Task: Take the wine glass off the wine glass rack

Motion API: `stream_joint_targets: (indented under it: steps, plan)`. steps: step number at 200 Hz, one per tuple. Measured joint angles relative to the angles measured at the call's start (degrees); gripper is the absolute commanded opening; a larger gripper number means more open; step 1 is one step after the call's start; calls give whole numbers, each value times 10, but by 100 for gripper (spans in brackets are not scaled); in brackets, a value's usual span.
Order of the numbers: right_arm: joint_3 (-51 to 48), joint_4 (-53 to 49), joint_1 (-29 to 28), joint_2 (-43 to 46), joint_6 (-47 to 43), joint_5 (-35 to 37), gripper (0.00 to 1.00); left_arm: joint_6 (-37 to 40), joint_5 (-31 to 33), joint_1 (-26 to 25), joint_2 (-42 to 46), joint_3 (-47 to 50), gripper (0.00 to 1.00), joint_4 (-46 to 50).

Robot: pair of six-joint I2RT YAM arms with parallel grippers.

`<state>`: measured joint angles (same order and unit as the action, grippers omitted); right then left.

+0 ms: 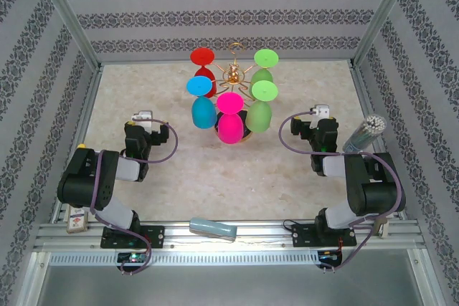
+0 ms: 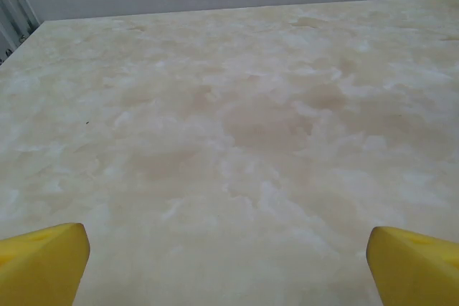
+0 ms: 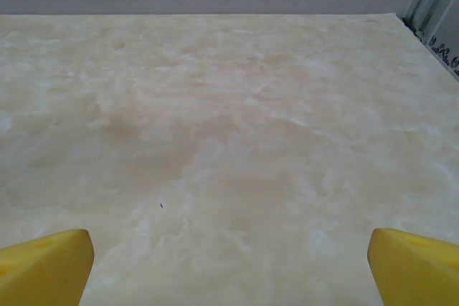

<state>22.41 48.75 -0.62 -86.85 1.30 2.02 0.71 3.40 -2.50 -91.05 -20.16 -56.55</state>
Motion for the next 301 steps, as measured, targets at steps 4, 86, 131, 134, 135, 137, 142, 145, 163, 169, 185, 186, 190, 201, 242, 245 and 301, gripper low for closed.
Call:
stream_joint_targets:
  steps: [4,86,131,134,135,137,142,145,163,169,185,186,190,201,242,245,301]
  plan:
    - [0,0,0,0,0,0,98,0,0,0,0,0,100,0]
    - [0,0,0,0,0,0,98,0,0,0,0,0,100,0]
    - [0,0,0,0,0,0,98,0,0,0,0,0,100,0]
    - [0,0,0,0,0,0,98,0,0,0,0,0,100,0]
    - [0,0,0,0,0,0,98,0,0,0,0,0,100,0]
    - [0,0,0,0,0,0,98,0,0,0,0,0,100,0]
    - [0,0,0,0,0,0,98,0,0,0,0,0,100,0]
    - [0,0,0,0,0,0,98,0,0,0,0,0,100,0]
    - [0,0,0,0,0,0,98,0,0,0,0,0,100,0]
    - [0,0,0,0,0,0,98,0,0,0,0,0,100,0]
    - [0,0,0,0,0,0,98,0,0,0,0,0,100,0]
    - [0,0,0,0,0,0,98,0,0,0,0,0,100,0]
    - [0,0,0,0,0,0,98,0,0,0,0,0,100,0]
    - [0,0,0,0,0,0,98,0,0,0,0,0,100,0]
    - [0,0,0,0,0,0,96,2,0,0,0,0,86,0]
    - [0,0,0,0,0,0,95,2,0,0,0,0,85,0]
    - [46,-127,-10,50,9,11,91,-10,33,0,128,-22,71,136]
